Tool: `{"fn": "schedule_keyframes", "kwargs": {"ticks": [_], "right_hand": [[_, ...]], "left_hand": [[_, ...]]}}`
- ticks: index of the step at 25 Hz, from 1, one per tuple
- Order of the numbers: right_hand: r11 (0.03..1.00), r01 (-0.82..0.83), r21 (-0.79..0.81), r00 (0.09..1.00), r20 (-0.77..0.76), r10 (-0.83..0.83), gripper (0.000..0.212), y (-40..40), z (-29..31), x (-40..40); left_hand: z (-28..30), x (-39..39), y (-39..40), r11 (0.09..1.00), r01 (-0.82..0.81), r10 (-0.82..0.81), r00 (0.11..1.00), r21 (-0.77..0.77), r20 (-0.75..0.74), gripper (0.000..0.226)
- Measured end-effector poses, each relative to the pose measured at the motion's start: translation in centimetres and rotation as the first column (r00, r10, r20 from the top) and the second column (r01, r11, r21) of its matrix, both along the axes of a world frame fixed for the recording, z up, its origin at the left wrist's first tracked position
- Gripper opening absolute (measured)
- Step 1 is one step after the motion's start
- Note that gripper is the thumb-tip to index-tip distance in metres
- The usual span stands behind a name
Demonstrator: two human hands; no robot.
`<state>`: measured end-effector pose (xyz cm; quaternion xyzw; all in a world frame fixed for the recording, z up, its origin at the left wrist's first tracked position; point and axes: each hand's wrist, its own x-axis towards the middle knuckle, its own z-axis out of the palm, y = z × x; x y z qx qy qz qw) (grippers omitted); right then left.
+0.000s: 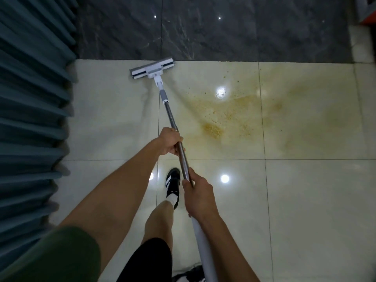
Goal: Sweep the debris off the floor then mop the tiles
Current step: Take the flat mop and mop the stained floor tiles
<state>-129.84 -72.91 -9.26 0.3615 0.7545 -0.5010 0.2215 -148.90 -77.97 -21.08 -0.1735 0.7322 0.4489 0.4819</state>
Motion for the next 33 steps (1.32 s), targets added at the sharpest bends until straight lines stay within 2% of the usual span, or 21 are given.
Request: {"fn": "schedule_keyframes", "kwargs": {"ticks": [5, 9, 14, 17, 21, 27, 33], "right_hand": [[0.999, 0.049, 0.002, 0.999, -0.021, -0.049, 0.027, -0.4, -0.2, 17.8], [0.995, 0.094, 0.029, 0.995, 0.016, -0.094, 0.033, -0.1, 1.4, 29.9], [0.993, 0.117, 0.025, 0.993, -0.001, -0.117, 0.031, 0.1, 3.8, 34.1], [0.995, 0.081, 0.058, 0.996, 0.034, -0.083, 0.033, 0.8, 3.2, 31.8], [0.98, -0.084, 0.179, 0.986, 0.154, 0.057, 0.049, 1.1, 2.5, 26.3], [0.944, -0.205, 0.26, 0.966, 0.21, 0.152, 0.061, 5.4, -0.2, 9.8], [0.909, -0.251, 0.334, 0.959, 0.212, 0.187, 0.061, 11.4, -3.0, -7.9]], "left_hand": [[0.7, 16.9, 1.1, 0.998, 0.063, -0.064, 0.997, 0.029, 0.033, 0.015], [1.7, 29.4, 2.4, 0.996, 0.084, -0.087, 0.993, 0.043, 0.077, 0.014], [2.5, 34.2, 2.6, 0.999, 0.038, -0.04, 0.998, 0.026, 0.058, 0.015], [1.8, 32.7, 3.6, 1.0, -0.017, 0.018, 0.999, -0.002, 0.03, 0.017], [0.0, 27.7, 5.3, 0.997, -0.076, 0.077, 0.997, -0.029, 0.019, 0.026], [-2.0, 11.2, 9.6, 0.999, -0.042, 0.042, 0.999, -0.023, 0.006, 0.019], [-3.3, -6.4, 15.6, 1.0, -0.023, 0.023, 1.0, -0.01, -0.01, 0.018]]}}
